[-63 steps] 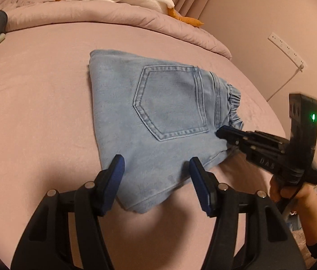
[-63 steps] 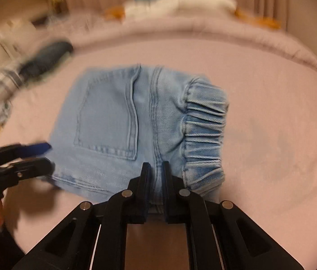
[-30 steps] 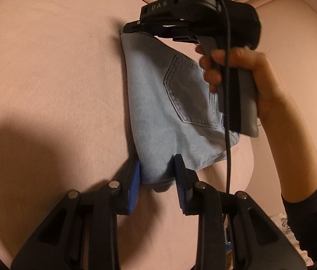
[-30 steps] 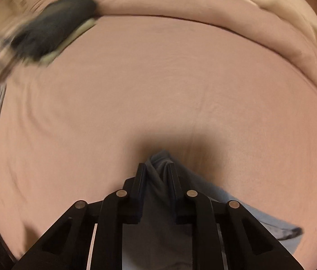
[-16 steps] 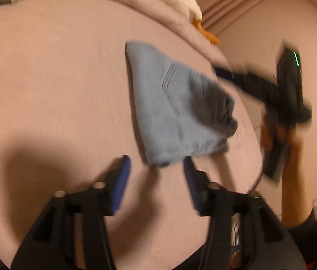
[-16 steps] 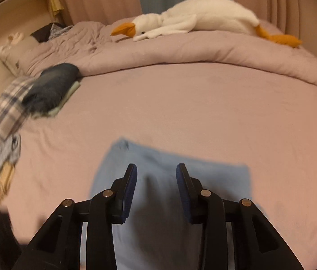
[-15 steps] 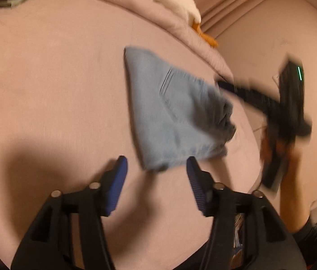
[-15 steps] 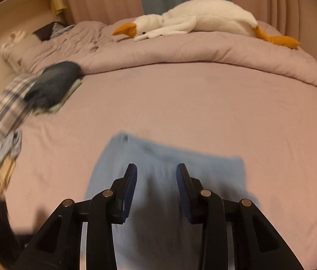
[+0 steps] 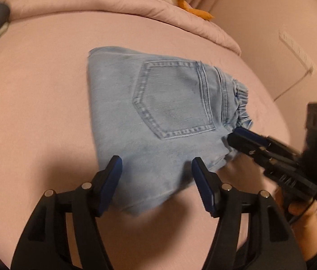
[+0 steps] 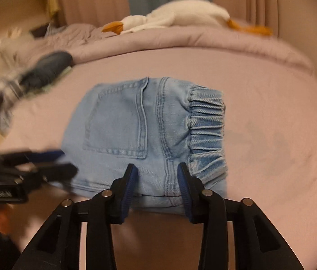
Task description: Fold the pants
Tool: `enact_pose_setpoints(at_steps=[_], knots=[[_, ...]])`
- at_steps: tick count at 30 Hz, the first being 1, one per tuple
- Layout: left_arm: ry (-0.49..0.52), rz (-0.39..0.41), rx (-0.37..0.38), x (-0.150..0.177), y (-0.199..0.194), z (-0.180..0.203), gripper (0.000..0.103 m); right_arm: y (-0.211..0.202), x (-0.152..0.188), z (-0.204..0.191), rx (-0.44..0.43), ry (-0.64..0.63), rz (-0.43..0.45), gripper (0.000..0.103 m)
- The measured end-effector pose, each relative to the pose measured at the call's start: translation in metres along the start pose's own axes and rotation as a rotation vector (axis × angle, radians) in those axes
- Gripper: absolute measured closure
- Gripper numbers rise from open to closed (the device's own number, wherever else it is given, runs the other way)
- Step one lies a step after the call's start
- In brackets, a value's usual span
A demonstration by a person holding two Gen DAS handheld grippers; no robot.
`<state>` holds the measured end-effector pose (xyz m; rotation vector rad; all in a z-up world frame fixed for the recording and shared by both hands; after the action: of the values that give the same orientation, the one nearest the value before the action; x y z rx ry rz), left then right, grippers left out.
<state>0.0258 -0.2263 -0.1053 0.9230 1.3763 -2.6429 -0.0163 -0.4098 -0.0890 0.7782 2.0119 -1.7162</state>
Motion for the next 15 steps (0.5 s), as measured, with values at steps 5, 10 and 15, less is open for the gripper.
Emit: enact_pose_setpoints(at_steps=[5,10,15], knots=[[-0.196,0.04,0.074,0.022,-0.032,-0.045,0.029,-0.032,-0.002,0.056,-0.281,0.367,0.044,0.038],[-0.374,0.046,0.206,0.029,-0.045,-0.072,0.029,-0.034,0.027,0.111,-0.29,0.589,0.022,0.035],[-0.377,0.002,0.291,0.017,-0.031,-0.067,0.029,-0.01,0.035,0.128,-0.379,0.689,-0.057,0.035]])
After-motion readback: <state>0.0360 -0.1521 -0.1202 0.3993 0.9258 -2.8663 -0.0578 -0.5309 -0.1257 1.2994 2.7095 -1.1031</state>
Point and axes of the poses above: each gripper's, at about its wrist camera, not at the fingertips, and y roughly the way its jaws point, z to its right, x to its underside, the point moved 1 cm from there along y, roughly the way its jaws point, and after that the axes turned 1 degree about y, right-handed, at the moved point
